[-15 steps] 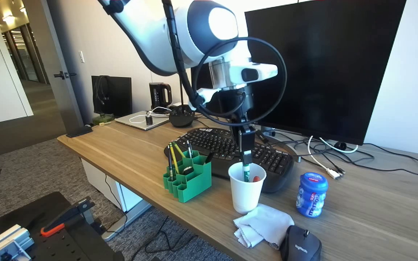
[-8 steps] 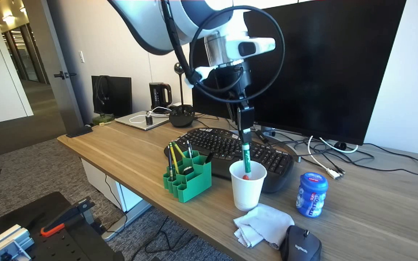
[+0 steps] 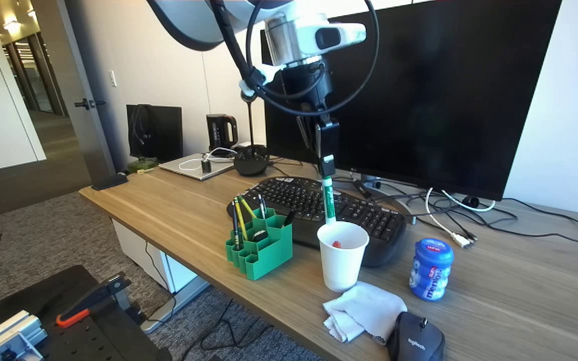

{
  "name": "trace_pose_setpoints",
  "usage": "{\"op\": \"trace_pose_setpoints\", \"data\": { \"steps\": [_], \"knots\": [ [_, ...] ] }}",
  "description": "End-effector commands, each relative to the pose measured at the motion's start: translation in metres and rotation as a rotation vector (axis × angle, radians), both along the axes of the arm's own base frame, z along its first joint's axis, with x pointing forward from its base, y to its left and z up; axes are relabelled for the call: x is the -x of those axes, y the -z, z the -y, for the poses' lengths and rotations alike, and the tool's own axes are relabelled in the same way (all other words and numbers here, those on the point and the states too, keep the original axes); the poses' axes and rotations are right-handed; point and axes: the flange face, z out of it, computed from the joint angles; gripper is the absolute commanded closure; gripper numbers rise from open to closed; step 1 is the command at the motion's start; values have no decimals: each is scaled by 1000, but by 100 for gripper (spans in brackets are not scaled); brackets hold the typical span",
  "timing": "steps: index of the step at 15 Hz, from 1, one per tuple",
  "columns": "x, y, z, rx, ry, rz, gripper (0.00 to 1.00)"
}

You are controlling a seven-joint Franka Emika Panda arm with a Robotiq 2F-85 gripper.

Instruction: Remove the pen from the cup and put it in the green holder

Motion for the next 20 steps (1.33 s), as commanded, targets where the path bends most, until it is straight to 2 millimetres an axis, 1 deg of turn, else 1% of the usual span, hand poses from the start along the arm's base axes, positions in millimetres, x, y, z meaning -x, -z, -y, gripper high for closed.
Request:
{"op": "trace_pose_setpoints", "data": {
  "steps": [1, 4, 7, 11, 15, 20],
  "knots": [
    [13, -22, -12, -24, -56, 45, 95],
    [18, -30, -23, -31, -90, 56, 95],
    [22, -31, -37, -37, -126, 75, 95],
    [22, -20, -56, -50, -200, 103, 95],
    [30, -7, -72, -79, -280, 104, 95],
    [37, -5, -76, -94, -319, 95, 95]
  ]
}}
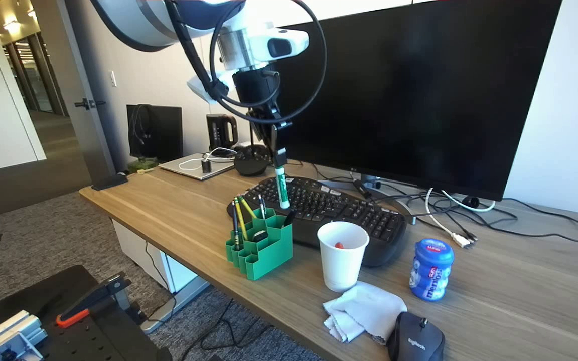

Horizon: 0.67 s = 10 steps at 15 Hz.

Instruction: Remove the pen from the cup and put it in the green holder

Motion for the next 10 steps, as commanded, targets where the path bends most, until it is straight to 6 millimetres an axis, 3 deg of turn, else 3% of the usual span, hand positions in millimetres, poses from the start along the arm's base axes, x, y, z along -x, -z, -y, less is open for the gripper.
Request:
{"op": "trace_pose_setpoints", "data": {
  "steps": [1, 10],
  "knots": [
    [9, -6, -1, -15, -26, 8, 95],
    [36, -5, -2, -20, -72, -38, 95]
  ]
}}
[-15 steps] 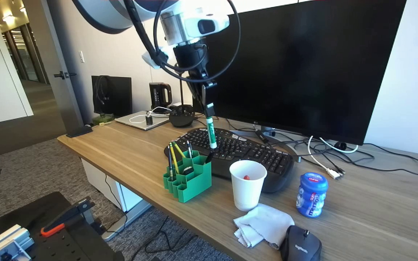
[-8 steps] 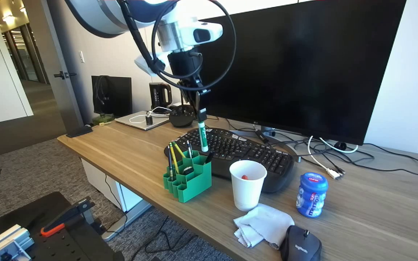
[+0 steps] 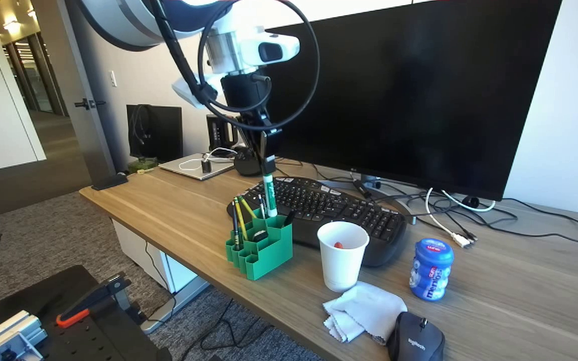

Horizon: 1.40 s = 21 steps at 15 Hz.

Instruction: Remove the pen from the cup and put it in the green holder

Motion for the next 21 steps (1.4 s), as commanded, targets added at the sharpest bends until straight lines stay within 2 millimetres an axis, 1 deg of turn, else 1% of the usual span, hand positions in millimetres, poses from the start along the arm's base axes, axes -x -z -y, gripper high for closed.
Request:
{"op": "trace_pose_setpoints", "data": {
  "steps": [1, 6, 14, 17, 21],
  "knots": [
    [16, -11, 0, -11, -21, -5, 95],
    [29, -9, 3, 0, -41, -12, 95],
    [49, 10, 13, 8, -60, -56, 95],
    [52, 14, 15, 8, -71, -66, 95],
    [56, 20, 23, 23, -76, -81, 95]
  ]
}}
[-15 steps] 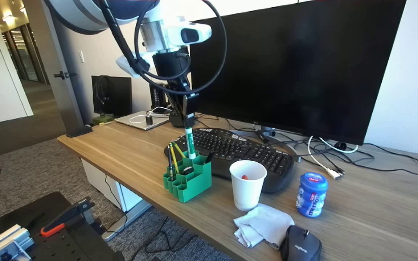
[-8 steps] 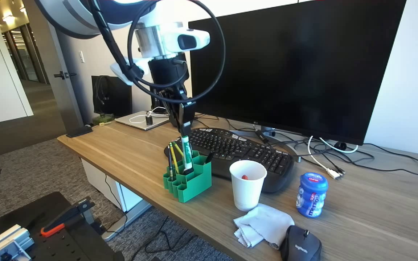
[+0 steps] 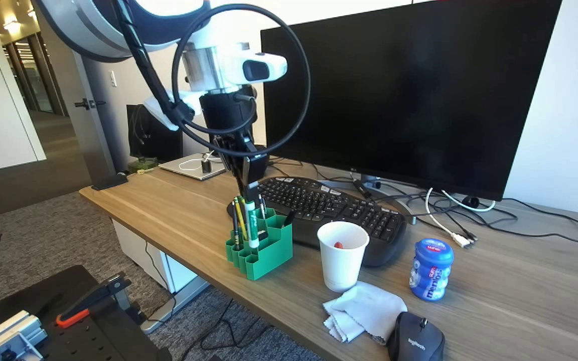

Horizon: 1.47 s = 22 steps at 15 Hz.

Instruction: Remove the pen from the cup and put it in the green holder

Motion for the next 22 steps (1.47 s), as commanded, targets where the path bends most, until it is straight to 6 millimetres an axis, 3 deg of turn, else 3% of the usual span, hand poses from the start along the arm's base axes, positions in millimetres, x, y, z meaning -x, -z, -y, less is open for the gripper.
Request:
{"op": "trace_pose_setpoints", "data": {
  "steps": [1, 6, 14, 22],
  "knots": [
    [8, -3, 11, 10, -9, -1, 95],
    [8, -7, 13, 0, -8, 8, 95],
    [17, -6, 0, -3, -60, 8, 95],
    [19, 8, -19, -14, -150, 52, 95]
  ]
}}
